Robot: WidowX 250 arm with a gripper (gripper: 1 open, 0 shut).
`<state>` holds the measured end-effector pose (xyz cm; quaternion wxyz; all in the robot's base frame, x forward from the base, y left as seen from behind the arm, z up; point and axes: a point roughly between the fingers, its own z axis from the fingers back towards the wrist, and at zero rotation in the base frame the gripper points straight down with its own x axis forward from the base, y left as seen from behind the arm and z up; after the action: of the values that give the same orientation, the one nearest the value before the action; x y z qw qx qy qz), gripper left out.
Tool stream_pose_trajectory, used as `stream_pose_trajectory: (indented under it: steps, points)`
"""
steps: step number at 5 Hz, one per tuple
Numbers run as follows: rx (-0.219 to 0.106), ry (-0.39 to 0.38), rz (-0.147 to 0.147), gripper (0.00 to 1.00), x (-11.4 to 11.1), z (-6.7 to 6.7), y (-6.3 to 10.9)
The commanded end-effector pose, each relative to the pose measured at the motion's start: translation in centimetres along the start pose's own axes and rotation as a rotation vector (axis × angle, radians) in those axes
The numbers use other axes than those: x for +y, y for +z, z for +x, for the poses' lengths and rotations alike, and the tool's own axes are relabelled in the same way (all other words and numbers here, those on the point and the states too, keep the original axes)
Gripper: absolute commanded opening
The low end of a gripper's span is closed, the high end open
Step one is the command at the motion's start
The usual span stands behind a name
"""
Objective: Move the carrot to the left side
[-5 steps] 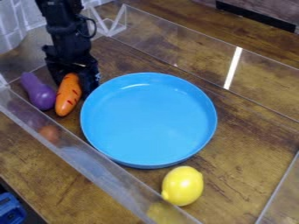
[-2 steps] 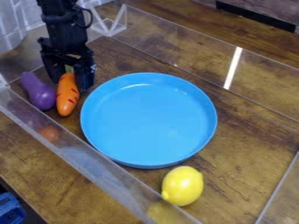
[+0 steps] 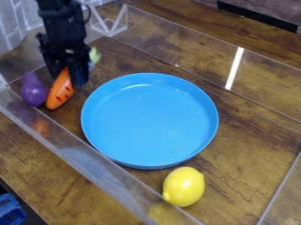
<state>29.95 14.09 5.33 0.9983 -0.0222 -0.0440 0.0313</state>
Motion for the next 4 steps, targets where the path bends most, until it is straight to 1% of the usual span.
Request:
stream_pose_trajectory:
  steps: [1, 2, 3, 4]
  points:
    - [-0.089, 0.005, 0.030, 0.00, 0.9, 0.3, 3.8]
    - [-0.104, -0.002, 0.049, 0.00, 1.4, 1.5, 4.1]
    - [-0.131, 0.014, 0.064, 0.00, 1.9, 2.9, 4.4]
    - [-0.159, -0.024, 0.063, 1.00, 2.4, 4.0, 3.2]
